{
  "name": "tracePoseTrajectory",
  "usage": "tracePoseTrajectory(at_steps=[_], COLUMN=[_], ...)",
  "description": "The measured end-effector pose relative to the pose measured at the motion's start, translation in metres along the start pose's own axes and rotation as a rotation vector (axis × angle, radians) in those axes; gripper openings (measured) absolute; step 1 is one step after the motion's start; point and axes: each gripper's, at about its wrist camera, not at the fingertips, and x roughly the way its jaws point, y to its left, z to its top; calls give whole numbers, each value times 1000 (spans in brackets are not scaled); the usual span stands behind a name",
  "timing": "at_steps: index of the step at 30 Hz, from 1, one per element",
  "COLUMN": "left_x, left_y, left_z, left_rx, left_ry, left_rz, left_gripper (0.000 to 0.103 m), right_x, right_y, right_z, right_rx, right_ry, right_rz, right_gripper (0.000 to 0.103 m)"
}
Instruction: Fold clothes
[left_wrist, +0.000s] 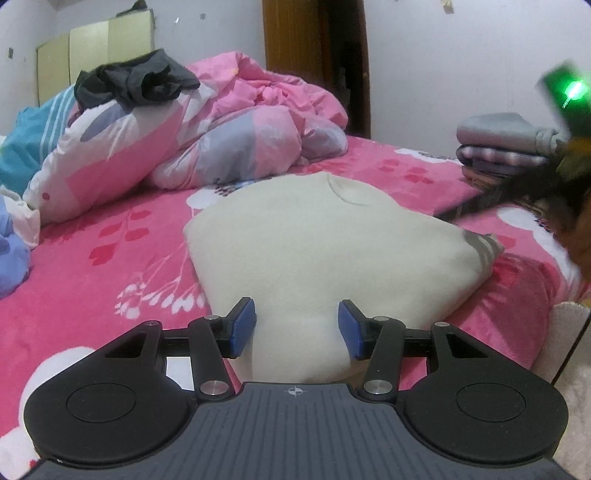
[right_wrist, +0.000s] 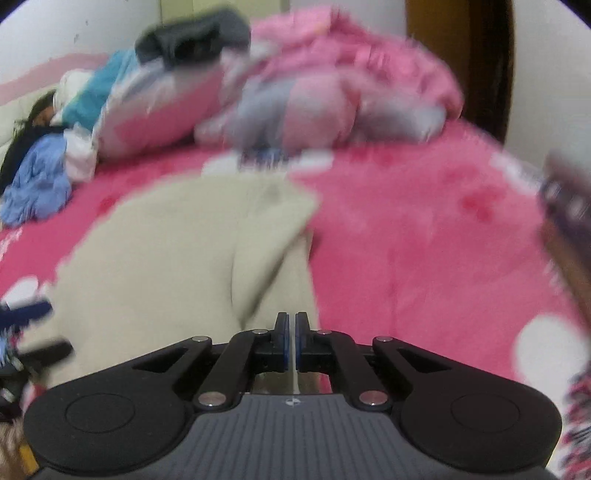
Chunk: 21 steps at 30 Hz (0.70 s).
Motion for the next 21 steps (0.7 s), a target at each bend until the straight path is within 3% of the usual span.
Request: tracePoseTrajectory(at_steps=[3,5,8,9,21], left_x=[1,2,4,5,12], left_y=[-1,-3,-5,-7,-12], left_z=[4,6,11,13,25], left_rx=[-2,-6,-12,-6,-6], left_ry=[24,41,73,83,167], left_rz=[6,15,18,24,55], left_gripper=[51,51,51,51,52], right_x=[-37,-43,-2,6,6], right_y=[15,29,39,38,48], right_z=[9,4,-25,-30,-38], right_rx=[-22,-63,-101,-101,-167], right_ry=[-100,-93,80,95,96], right_rz=[96,174,138,136,107], right_gripper=[2,2,1,0,0])
